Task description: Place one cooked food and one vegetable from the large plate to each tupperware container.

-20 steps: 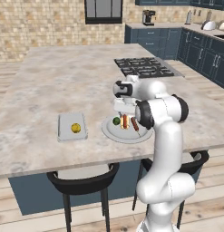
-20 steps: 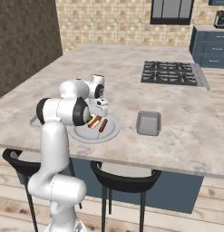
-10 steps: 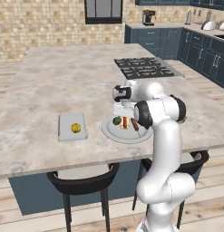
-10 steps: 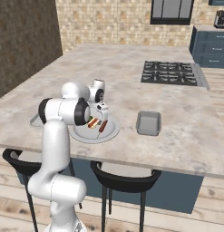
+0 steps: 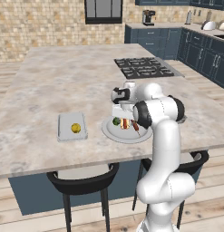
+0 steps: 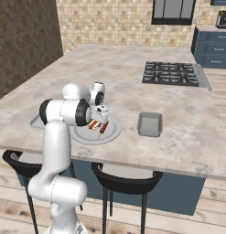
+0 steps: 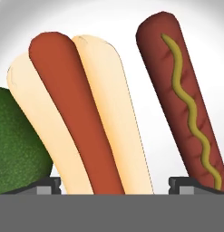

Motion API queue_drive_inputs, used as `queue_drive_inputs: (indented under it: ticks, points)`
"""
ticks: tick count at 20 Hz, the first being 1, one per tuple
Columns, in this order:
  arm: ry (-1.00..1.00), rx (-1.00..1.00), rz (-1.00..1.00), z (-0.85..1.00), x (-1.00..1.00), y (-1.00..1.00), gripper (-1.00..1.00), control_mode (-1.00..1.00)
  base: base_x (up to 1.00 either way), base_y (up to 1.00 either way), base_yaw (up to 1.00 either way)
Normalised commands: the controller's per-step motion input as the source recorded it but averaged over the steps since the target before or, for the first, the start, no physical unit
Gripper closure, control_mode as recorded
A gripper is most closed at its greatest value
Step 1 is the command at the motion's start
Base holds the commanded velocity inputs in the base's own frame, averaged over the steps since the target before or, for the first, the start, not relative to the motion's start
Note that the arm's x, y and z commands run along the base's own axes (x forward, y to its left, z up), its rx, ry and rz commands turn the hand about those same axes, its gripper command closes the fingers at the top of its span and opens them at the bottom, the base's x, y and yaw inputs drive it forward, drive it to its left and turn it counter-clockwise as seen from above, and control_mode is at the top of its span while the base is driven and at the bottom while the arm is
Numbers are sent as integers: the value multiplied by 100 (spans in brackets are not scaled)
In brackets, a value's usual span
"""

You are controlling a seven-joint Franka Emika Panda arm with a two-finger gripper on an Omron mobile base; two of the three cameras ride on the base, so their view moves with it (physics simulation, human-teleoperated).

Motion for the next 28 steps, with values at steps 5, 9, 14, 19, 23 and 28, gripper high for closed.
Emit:
queue_drive_inputs:
  ticks: [5,9,14,19,23,28]
  points:
    - [0,0,3,-30,0,8,-100,-100,0,0,0]
    - [0,0,10,-28,-10,9,-100,-100,0,0,0]
    - [0,0,10,-30,-23,0,-100,-100,0,0,0]
    - [0,-1,11,-29,-16,3,-100,-100,0,0,0]
    - [0,0,8,-10,-1,8,-100,-100,0,0,0]
    - [0,0,5,-4,0,19,100,-100,0,0,0]
